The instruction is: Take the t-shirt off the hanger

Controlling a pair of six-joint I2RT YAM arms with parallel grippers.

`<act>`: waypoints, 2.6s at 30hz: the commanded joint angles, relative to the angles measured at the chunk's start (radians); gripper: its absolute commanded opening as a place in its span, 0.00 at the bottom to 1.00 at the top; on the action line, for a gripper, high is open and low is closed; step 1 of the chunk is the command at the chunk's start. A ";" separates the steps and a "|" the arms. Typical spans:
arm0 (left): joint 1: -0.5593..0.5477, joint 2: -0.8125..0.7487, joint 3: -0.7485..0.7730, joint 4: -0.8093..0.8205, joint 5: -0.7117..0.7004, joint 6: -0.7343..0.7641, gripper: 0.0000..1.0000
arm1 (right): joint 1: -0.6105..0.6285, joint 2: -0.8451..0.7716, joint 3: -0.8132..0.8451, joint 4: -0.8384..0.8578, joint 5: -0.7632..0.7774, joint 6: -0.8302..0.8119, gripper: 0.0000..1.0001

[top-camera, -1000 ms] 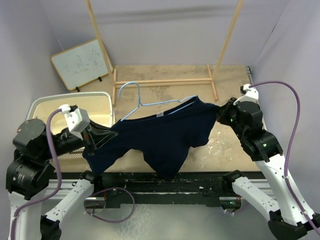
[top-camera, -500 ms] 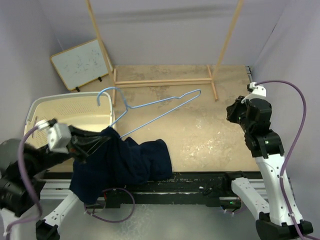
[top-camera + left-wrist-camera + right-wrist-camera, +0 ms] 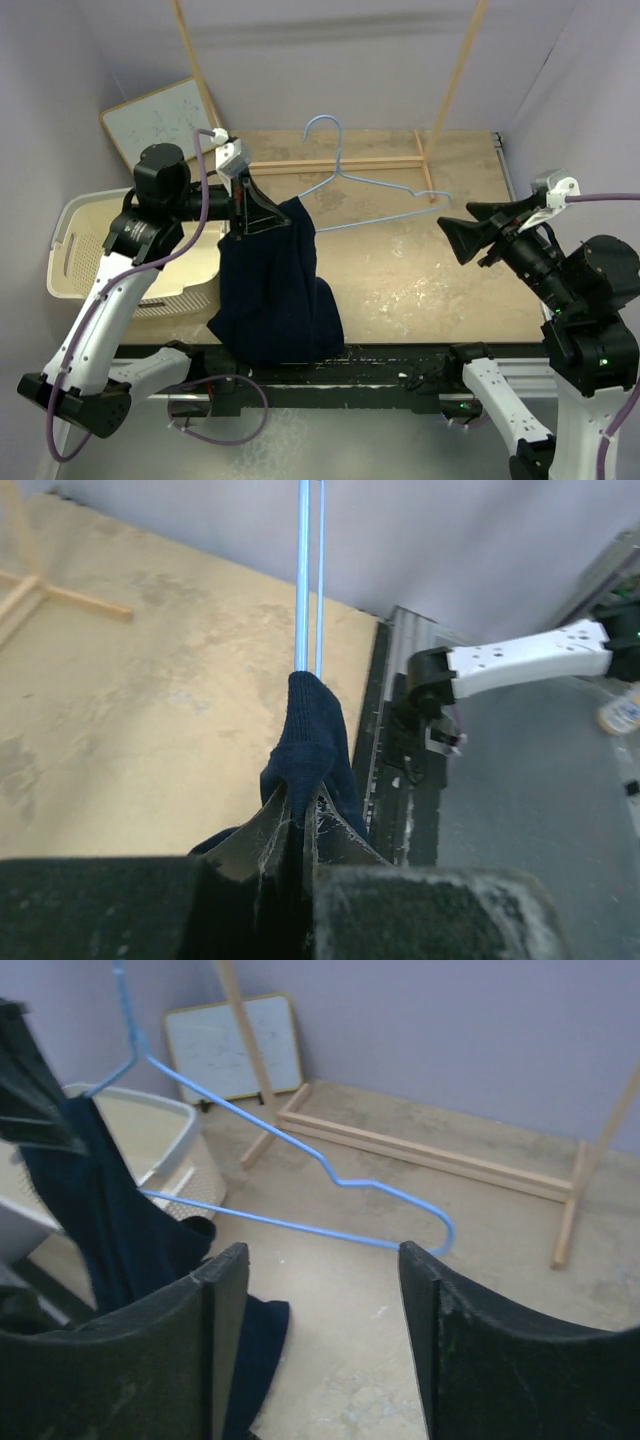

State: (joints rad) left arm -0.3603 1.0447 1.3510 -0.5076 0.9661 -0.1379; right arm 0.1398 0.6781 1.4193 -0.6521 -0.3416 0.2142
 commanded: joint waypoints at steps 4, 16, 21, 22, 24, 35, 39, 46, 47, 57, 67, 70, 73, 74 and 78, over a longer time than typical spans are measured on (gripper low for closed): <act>-0.003 0.047 -0.008 0.284 0.383 -0.081 0.00 | 0.001 0.083 0.017 0.019 -0.335 -0.060 0.73; -0.003 0.078 0.010 0.305 0.440 -0.084 0.00 | 0.013 0.132 -0.018 0.103 -0.567 -0.007 0.31; -0.004 0.102 0.011 0.357 0.386 -0.124 0.00 | 0.015 0.136 -0.022 0.098 -0.561 0.012 0.00; -0.003 0.109 0.013 0.376 0.360 -0.136 0.00 | 0.015 0.135 -0.020 0.095 -0.544 0.016 0.00; -0.004 0.132 0.018 0.417 0.292 -0.176 0.04 | 0.016 0.133 -0.008 0.071 -0.495 0.018 0.00; -0.003 0.163 0.039 0.270 0.004 -0.103 0.97 | 0.015 0.173 0.127 -0.142 -0.085 0.000 0.00; -0.003 0.068 -0.011 0.166 -0.181 -0.044 0.98 | 0.016 0.227 0.185 -0.233 -0.016 -0.022 0.00; -0.003 -0.104 -0.166 0.156 -0.396 -0.081 0.87 | 0.015 0.292 0.242 -0.183 0.073 0.000 0.00; -0.003 -0.124 -0.193 0.177 -0.395 -0.097 0.86 | 0.015 0.310 0.248 -0.149 0.091 0.007 0.00; -0.003 -0.213 -0.272 0.165 -0.417 -0.135 0.86 | 0.015 0.472 0.330 0.375 0.182 0.102 0.00; -0.002 -0.107 -0.137 0.024 -0.484 -0.111 0.89 | 0.017 0.756 0.587 0.488 0.286 0.065 0.00; -0.003 -0.085 -0.119 0.014 -0.478 -0.112 0.89 | 0.020 0.849 0.684 0.465 0.289 0.064 0.00; -0.003 -0.081 -0.110 0.014 -0.476 -0.115 0.89 | 0.020 0.937 0.782 0.427 0.296 0.061 0.00; -0.003 -0.082 -0.108 0.015 -0.475 -0.116 0.89 | 0.021 0.963 0.810 0.416 0.294 0.059 0.00; -0.003 -0.083 -0.098 0.006 -0.466 -0.117 0.89 | 0.021 1.058 0.901 0.379 0.289 0.059 0.00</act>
State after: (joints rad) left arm -0.3607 0.9741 1.1969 -0.5106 0.4934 -0.2512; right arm 0.1577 1.6966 2.2219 -0.3023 -0.0685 0.2806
